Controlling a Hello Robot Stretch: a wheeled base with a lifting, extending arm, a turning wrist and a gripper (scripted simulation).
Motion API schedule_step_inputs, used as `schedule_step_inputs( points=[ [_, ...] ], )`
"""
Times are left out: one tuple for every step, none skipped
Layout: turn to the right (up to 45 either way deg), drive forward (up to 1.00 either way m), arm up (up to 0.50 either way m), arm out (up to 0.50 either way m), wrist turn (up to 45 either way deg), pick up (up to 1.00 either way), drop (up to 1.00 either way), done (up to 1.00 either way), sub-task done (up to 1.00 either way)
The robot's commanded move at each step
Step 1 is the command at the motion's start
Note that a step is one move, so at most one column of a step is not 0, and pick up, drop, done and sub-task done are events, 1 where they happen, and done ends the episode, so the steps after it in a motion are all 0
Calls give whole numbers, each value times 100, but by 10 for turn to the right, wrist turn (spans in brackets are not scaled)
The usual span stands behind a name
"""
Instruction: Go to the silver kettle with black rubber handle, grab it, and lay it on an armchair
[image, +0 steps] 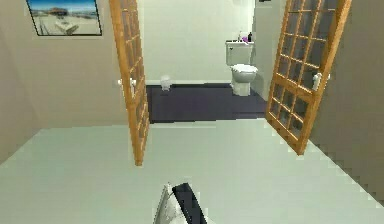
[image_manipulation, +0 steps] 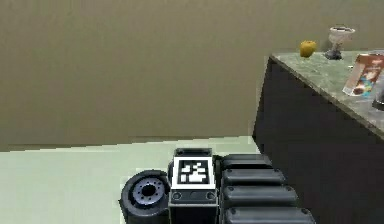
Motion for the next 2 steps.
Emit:
schedule_step_inputs(
  points=[
    [0,100,0,0,0,0,0,0,0],
    [30,0,0,0,0,0,0,0,0]
  ],
)
